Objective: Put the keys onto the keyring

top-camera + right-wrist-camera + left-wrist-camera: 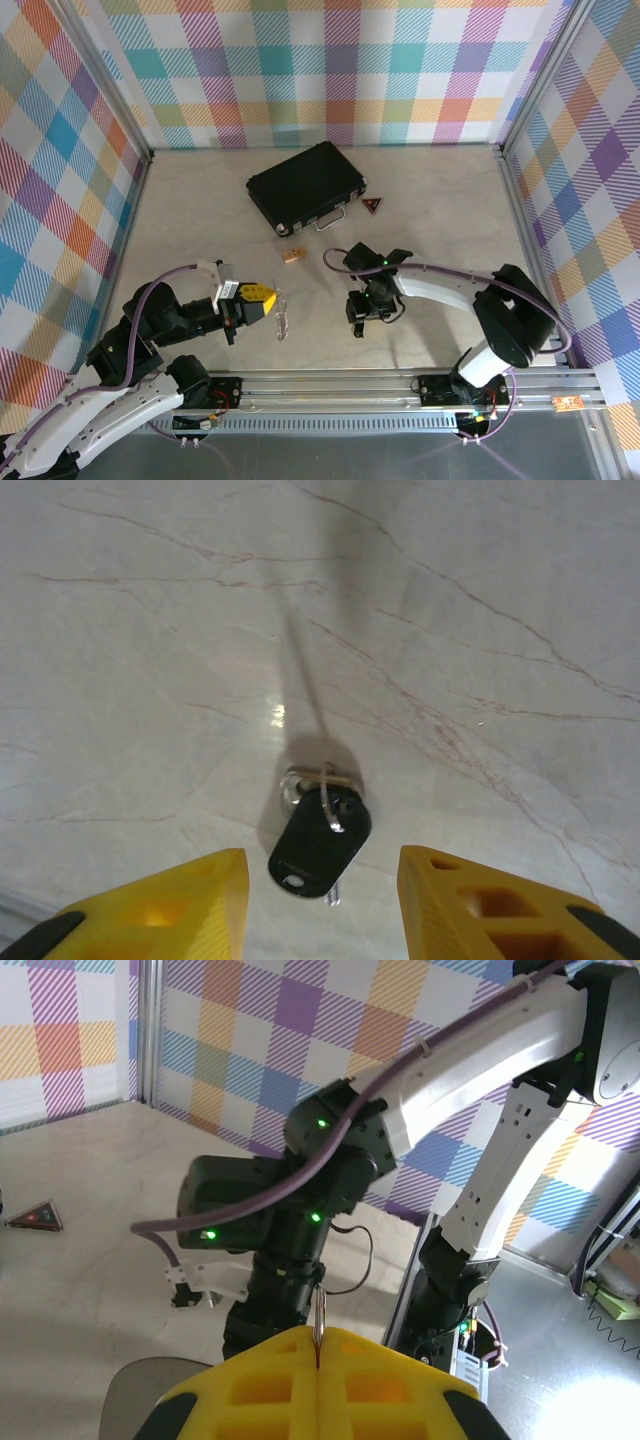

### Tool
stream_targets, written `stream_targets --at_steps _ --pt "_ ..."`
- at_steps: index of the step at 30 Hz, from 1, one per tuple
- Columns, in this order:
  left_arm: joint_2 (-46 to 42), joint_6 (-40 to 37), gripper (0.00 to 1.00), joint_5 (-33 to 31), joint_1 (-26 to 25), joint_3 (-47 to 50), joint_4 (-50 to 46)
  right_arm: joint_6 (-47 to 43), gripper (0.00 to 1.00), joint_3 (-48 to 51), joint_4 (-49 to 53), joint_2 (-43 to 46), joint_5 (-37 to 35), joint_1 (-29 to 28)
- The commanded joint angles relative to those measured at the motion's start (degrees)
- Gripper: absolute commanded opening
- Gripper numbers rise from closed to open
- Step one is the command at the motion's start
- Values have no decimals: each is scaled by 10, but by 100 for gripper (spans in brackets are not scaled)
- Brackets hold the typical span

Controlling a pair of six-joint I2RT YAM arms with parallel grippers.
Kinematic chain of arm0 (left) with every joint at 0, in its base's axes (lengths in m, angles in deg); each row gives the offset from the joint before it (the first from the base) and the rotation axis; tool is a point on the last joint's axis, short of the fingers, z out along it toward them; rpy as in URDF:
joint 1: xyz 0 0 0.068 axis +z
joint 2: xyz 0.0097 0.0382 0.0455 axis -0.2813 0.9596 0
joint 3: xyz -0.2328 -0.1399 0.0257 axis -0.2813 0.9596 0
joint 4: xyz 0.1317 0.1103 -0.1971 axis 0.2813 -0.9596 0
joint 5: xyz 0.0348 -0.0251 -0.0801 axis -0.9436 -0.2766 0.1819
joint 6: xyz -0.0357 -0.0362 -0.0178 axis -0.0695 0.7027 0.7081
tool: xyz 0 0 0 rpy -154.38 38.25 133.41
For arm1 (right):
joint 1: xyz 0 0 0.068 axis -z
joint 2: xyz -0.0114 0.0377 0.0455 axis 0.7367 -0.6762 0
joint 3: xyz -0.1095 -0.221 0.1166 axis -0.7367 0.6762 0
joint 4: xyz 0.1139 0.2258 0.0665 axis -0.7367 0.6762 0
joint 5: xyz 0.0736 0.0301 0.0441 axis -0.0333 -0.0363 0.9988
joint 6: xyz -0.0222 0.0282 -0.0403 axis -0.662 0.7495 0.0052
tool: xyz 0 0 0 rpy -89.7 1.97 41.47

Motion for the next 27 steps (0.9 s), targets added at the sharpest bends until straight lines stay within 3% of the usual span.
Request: stream_targets --at_steps 1,16,27 --pt "-1 12 0 13 4 7 30 36 42 46 -118 49 -27 -6" --pt "0 21 0 20 5 11 60 -4 31 133 -183 107 -38 -20" --pt "0 22 0 21 4 12 59 -18 22 132 -203 90 -26 -19"
